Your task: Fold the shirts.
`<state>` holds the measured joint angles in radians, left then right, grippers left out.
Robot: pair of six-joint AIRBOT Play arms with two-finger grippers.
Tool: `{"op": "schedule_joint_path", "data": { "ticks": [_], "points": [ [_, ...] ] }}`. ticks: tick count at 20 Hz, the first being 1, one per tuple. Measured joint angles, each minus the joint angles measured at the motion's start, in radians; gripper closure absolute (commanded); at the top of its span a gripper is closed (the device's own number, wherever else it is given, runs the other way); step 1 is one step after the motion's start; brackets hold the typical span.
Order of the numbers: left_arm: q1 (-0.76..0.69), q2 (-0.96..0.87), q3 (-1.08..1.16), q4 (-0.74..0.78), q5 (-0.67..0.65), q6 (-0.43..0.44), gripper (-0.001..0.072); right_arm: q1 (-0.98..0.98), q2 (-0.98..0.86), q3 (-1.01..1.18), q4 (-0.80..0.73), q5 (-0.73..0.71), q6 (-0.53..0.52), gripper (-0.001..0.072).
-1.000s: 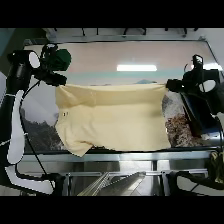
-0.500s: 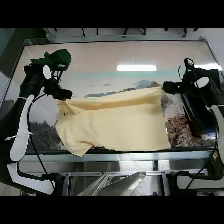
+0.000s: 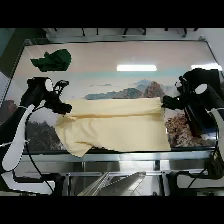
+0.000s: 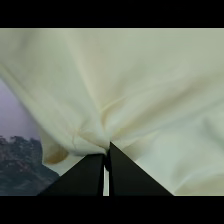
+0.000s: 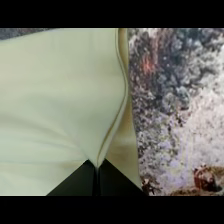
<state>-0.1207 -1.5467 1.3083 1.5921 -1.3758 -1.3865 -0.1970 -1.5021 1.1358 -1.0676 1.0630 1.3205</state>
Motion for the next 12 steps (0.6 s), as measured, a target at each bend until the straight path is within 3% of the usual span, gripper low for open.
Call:
{"op": "schedule_joint_path", "data": {
  "ticks": [1,2,3,4,9,12],
  "points": [
    [-0.001,0.011,-0.023,-0.004,0.012,0.0,0.0692,0.0,0.0,-0.004,-0.002,0.001,0.005,0.0562],
    [-0.001,0.019,-0.042,-0.012,0.023,0.0,0.0551,-0.002,0.0,-0.008,-0.003,0.002,0.008,0.0083],
    [0.001,0.026,-0.054,-0.031,0.026,0.0,0.0125,-0.002,0.0,-0.009,-0.005,0.002,0.011,0.0008],
    [0.006,0.033,-0.064,-0.056,0.026,0.0,0.0009,-0.004,0.001,-0.008,-0.005,0.008,0.013,0.0008],
    [0.069,0.138,-0.121,-0.174,-0.041,-0.026,0.0009,-0.026,0.052,0.018,-0.004,0.189,0.008,0.0009],
    [0.152,0.295,-0.278,-0.219,-0.084,-0.039,0.0009,-0.033,0.124,0.007,-0.001,0.27,-0.003,0.0009]
  ]
}}
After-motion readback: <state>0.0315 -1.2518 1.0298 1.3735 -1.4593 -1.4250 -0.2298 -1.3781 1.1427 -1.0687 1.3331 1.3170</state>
